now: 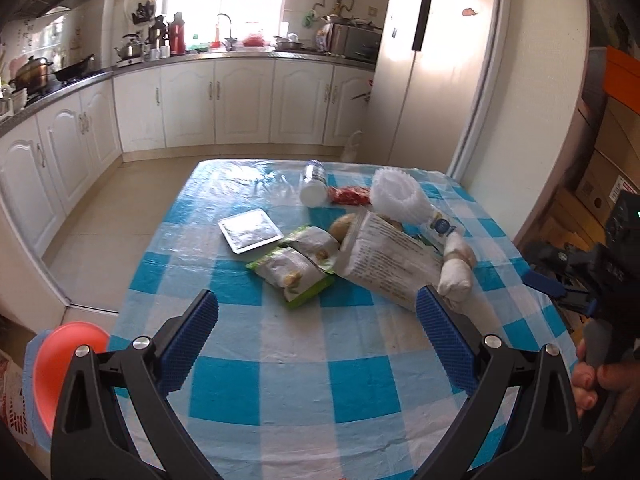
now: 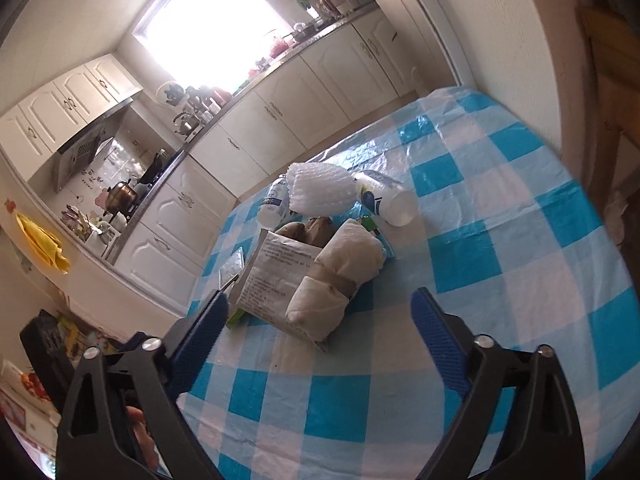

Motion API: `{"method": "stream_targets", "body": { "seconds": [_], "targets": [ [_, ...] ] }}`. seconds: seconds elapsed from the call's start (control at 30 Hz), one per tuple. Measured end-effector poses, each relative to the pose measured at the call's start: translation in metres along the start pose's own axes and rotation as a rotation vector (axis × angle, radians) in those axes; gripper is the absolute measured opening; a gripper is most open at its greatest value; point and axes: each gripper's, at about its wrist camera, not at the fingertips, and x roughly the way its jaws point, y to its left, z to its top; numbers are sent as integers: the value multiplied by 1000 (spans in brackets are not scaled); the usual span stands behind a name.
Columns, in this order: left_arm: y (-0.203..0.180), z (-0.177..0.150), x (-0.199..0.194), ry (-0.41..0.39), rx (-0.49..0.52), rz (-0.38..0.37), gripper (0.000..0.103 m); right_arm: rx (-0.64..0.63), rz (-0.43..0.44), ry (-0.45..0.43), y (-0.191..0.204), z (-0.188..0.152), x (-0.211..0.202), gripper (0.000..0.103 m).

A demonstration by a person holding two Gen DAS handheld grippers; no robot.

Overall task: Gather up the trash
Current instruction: 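Grasp the rolled beige cloth with the right tool while the left tool grasps the paper bag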

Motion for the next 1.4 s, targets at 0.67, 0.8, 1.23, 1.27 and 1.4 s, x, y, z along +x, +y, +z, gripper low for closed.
{"method": "stream_targets", "body": {
  "seconds": [0.67,0.8,1.23,1.27,1.4],
  "targets": [
    [-8,10,64,76,-28,-146,99,125,14,144,-11,4,71,69],
    [-16,3,74,122,-84,-207,99,125,12,144,-18,3,71,53],
    [-39,-4,113,215,-248,-277,73,41,21,119,-31,-5,45,45],
    [-39,-3,116,222,-259,-280,71,41,21,122,-34,-6,44,45],
    [-35,-2,133,258,-341,-309,62,41,24,133,-37,-10,46,45]
  ]
}}
